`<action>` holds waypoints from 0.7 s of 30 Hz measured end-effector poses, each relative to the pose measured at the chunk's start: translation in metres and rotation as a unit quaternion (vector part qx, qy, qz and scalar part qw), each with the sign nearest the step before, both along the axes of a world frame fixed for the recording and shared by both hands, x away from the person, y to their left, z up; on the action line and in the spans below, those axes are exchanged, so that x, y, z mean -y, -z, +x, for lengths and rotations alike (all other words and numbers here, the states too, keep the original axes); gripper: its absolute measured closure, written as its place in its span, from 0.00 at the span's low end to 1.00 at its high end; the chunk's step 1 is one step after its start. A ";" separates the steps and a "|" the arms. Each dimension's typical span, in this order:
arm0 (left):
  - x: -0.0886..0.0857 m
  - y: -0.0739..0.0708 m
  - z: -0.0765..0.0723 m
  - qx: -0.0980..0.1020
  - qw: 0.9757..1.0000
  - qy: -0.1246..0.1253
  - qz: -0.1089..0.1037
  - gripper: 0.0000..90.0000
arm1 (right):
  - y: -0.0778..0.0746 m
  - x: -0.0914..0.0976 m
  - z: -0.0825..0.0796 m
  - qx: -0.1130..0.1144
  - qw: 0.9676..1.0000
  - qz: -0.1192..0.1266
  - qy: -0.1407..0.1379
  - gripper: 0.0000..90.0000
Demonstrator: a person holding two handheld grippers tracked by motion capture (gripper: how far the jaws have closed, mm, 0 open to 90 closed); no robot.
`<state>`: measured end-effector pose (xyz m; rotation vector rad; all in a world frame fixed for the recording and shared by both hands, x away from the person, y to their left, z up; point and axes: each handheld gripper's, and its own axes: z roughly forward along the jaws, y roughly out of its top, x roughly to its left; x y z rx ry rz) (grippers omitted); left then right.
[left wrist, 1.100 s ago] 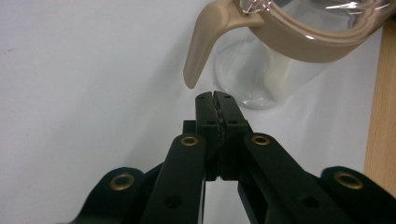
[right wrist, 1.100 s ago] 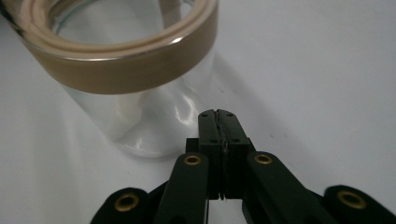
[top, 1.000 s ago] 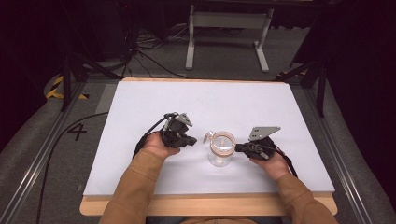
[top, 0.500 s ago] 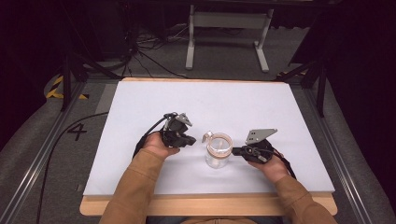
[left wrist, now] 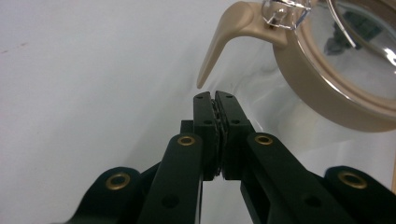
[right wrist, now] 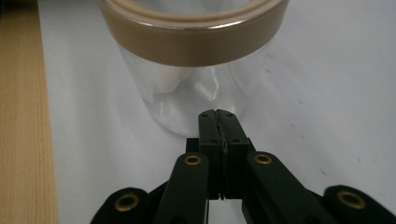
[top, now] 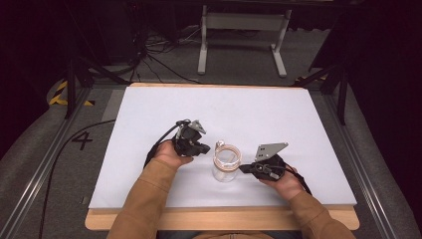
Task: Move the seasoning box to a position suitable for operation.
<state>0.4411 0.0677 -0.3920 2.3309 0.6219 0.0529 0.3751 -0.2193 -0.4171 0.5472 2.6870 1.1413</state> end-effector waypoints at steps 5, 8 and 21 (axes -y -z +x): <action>-0.009 -0.003 0.002 0.008 1.000 -0.013 -0.017 0.97 | 0.001 -0.007 -0.003 -0.002 1.000 0.003 -0.012 1.00; -0.014 -0.003 0.005 -0.002 0.999 -0.027 -0.033 0.98 | 0.002 -0.012 -0.004 -0.004 1.000 0.002 -0.017 1.00; -0.021 -0.012 0.007 -0.012 0.997 -0.056 -0.049 1.00 | 0.007 -0.028 -0.008 0.000 0.999 0.000 -0.038 0.99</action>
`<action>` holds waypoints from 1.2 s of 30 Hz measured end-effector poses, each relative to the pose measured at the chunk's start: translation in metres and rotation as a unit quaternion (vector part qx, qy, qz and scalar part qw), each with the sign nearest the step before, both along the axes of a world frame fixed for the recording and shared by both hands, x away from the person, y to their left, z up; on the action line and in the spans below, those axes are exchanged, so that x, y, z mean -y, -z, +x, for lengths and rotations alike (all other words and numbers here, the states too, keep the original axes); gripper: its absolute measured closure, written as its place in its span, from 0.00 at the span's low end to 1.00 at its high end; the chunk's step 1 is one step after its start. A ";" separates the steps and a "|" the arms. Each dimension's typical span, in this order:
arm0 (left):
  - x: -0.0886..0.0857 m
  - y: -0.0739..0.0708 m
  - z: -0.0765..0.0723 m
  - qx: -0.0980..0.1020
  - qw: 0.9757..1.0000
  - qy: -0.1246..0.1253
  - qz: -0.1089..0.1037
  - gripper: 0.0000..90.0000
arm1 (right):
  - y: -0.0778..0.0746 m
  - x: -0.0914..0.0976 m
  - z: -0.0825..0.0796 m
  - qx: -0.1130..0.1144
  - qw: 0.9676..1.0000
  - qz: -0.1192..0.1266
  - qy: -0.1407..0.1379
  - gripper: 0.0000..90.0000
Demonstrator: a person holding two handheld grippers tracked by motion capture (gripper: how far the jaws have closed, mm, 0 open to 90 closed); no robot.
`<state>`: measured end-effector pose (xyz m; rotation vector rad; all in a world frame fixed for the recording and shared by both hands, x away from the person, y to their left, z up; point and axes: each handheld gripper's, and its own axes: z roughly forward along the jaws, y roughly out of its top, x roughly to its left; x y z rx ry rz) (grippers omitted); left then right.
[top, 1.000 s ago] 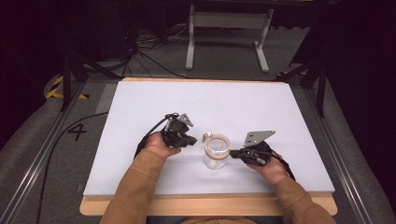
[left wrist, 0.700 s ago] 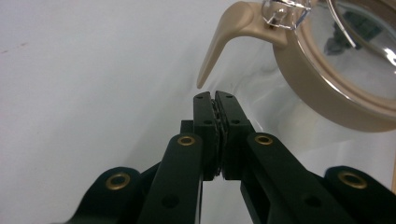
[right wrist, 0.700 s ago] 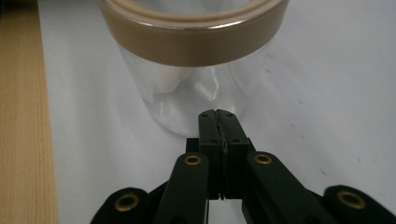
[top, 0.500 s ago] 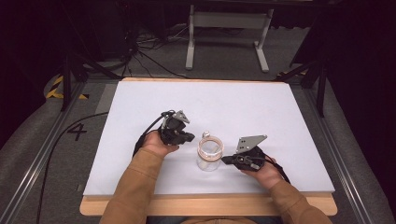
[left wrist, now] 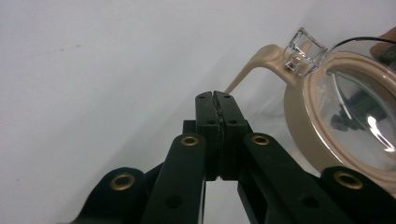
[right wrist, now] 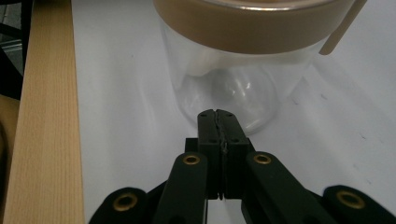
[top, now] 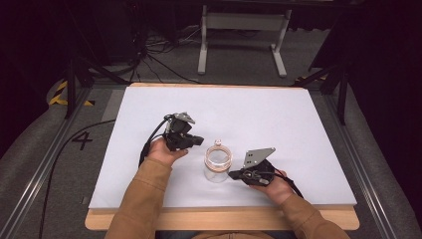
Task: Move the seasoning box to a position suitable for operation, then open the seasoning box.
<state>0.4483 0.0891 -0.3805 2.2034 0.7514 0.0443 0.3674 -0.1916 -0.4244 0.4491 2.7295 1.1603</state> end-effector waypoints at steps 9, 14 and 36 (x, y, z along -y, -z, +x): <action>-0.004 -0.023 -0.010 0.018 0.998 0.012 -0.051 1.00 | -0.011 0.021 0.006 0.003 1.000 0.018 0.024 1.00; 0.001 -0.033 -0.017 0.048 0.997 0.017 -0.063 1.00 | -0.014 0.030 0.008 0.001 0.999 0.030 0.039 0.99; 0.036 -0.020 -0.011 0.067 0.994 0.055 -0.062 1.00 | -0.015 0.026 -0.006 -0.001 0.999 0.032 0.026 0.99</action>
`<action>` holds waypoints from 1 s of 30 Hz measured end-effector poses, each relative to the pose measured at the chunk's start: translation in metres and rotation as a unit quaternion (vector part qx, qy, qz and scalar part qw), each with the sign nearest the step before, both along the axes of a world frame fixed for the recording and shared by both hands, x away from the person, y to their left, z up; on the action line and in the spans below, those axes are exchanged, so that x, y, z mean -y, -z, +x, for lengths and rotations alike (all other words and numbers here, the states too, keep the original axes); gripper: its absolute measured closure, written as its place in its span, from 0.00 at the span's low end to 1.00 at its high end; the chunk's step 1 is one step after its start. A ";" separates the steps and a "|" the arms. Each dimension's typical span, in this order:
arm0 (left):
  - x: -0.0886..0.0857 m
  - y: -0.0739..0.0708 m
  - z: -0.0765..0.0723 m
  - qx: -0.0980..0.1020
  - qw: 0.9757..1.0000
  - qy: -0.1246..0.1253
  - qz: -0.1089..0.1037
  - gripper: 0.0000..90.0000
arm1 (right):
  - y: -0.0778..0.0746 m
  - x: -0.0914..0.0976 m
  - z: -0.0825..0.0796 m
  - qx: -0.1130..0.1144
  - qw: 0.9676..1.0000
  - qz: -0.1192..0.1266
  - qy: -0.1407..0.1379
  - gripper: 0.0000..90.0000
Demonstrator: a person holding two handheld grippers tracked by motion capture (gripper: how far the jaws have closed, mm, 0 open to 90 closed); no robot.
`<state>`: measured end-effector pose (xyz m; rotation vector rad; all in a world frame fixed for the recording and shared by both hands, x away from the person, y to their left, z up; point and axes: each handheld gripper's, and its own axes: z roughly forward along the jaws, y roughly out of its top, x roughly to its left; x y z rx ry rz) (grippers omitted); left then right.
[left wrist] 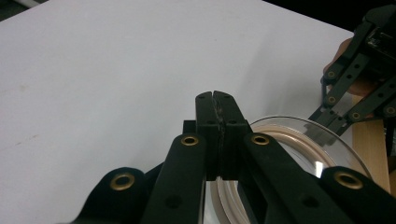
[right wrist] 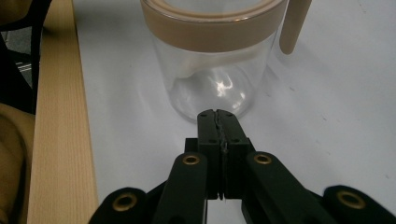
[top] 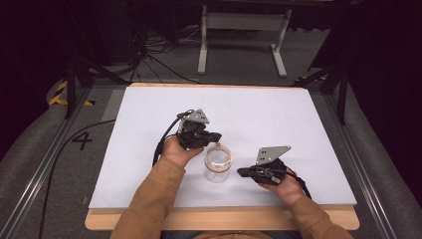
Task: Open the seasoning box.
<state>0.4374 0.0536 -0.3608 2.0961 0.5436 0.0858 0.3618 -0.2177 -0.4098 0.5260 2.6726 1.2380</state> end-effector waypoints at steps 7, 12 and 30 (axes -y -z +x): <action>-0.001 0.001 0.000 -0.005 1.000 -0.004 -0.003 1.00 | 0.000 -0.003 -0.002 0.000 1.000 0.001 -0.005 0.99; -0.001 0.002 0.002 -0.005 1.000 -0.002 -0.004 1.00 | -0.002 -0.005 -0.004 0.001 1.000 0.005 -0.008 0.99; -0.002 0.003 0.003 -0.018 1.000 -0.002 -0.012 1.00 | -0.013 -0.014 -0.010 0.001 0.998 0.055 -0.009 0.99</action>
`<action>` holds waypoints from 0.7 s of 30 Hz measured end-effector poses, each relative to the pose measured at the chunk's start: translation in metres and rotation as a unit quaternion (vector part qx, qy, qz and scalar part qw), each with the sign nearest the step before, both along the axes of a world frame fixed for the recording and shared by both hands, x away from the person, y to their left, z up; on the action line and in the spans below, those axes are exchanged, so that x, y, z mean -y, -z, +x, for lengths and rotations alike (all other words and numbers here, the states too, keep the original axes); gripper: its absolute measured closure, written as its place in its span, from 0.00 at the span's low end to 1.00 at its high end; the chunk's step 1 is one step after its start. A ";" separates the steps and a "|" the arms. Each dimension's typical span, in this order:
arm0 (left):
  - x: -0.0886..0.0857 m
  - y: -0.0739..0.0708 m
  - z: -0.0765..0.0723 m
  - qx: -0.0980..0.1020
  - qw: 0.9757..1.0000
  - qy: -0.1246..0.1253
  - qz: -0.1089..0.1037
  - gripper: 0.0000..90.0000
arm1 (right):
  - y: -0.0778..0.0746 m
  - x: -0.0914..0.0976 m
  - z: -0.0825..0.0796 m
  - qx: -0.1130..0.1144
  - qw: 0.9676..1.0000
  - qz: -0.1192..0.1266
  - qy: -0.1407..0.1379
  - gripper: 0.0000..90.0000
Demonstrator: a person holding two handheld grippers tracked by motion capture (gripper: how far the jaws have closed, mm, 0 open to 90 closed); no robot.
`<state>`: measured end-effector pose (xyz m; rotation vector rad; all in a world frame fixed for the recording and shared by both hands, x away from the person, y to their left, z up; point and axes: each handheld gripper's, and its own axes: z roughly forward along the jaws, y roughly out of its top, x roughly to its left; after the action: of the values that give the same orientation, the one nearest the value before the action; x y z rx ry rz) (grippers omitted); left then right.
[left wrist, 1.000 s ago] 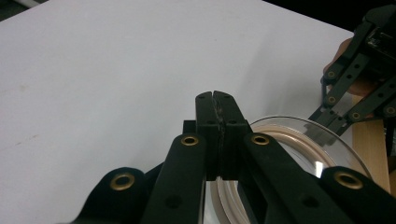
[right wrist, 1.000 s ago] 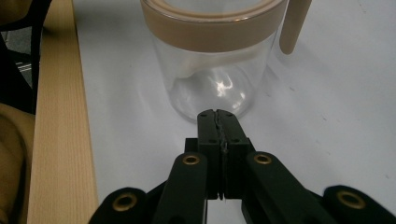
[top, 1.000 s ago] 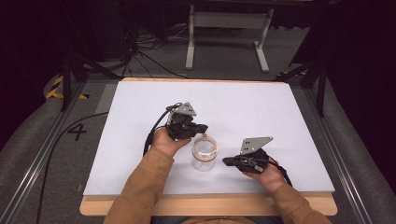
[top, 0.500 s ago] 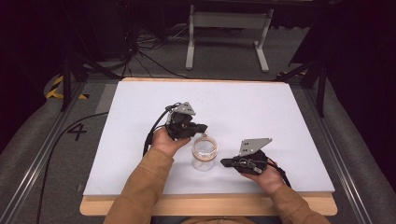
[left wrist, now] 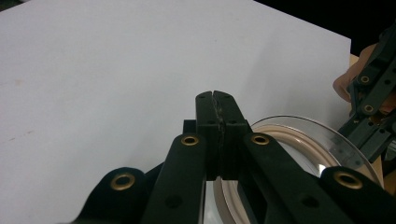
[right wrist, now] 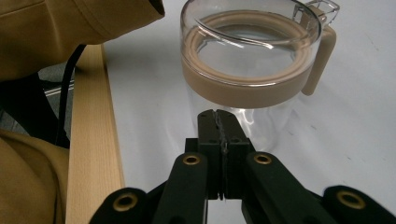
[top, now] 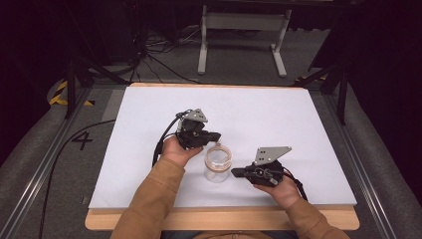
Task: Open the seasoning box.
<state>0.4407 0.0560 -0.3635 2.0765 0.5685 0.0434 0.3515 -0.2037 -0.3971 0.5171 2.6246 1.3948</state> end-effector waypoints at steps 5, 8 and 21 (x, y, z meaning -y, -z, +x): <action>0.001 0.000 0.000 0.000 1.000 -0.002 0.003 1.00 | -0.001 -0.003 -0.001 0.001 1.000 0.003 -0.003 0.99; 0.000 0.000 0.000 0.000 1.000 -0.002 0.002 1.00 | -0.002 -0.004 -0.002 0.000 1.000 0.010 -0.003 0.99; 0.000 0.001 0.001 -0.003 1.000 -0.003 -0.002 1.00 | 0.000 -0.010 0.000 -0.020 0.998 0.060 0.006 0.99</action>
<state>0.4420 0.0558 -0.3646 2.0723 0.5773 0.0392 0.3519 -0.1935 -0.3966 0.5784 2.5744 1.5621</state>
